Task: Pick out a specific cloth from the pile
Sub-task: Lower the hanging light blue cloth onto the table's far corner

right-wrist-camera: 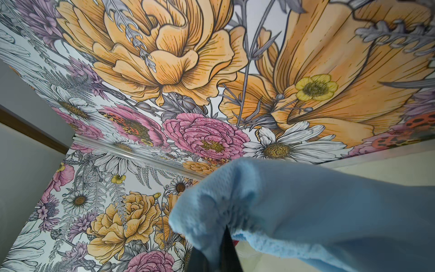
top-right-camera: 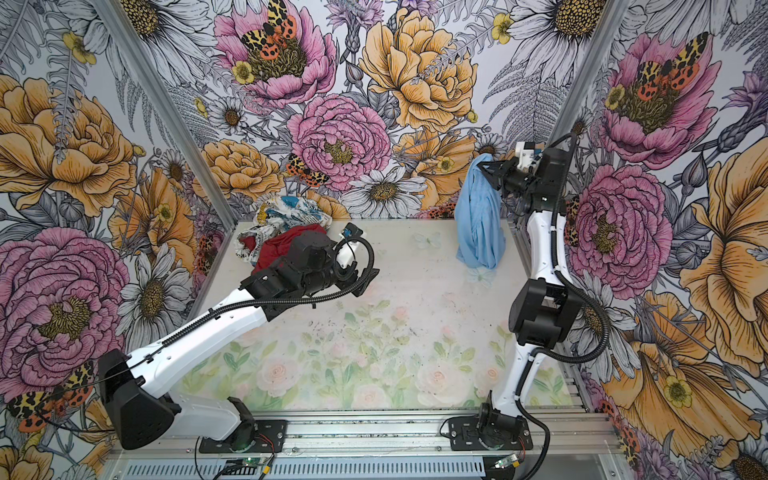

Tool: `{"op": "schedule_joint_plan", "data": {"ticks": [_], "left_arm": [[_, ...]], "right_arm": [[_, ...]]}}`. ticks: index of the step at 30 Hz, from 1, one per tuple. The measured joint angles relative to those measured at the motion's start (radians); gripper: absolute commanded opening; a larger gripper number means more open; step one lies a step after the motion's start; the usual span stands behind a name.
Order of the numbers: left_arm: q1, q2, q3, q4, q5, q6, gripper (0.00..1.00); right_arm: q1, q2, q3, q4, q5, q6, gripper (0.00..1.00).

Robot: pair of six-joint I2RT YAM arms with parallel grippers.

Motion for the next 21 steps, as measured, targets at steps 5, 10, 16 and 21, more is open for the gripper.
{"op": "schedule_joint_plan", "data": {"ticks": [5, 10, 16, 21], "left_arm": [[0.000, -0.001, -0.013, 0.000, -0.005, -0.001, 0.99], [0.000, -0.003, -0.014, 0.001, -0.008, -0.008, 0.99], [0.000, -0.004, -0.021, 0.004, -0.008, -0.011, 0.99], [0.000, -0.004, -0.026, 0.004, -0.008, -0.015, 0.99]], "right_arm": [[0.086, 0.017, 0.025, 0.004, 0.000, -0.005, 0.00], [0.121, 0.039, 0.034, 0.007, 0.019, -0.005, 0.00], [0.047, 0.001, -0.130, 0.031, 0.047, -0.037, 0.00], [-0.079, -0.050, -0.291, 0.017, 0.058, -0.072, 0.00]]}}
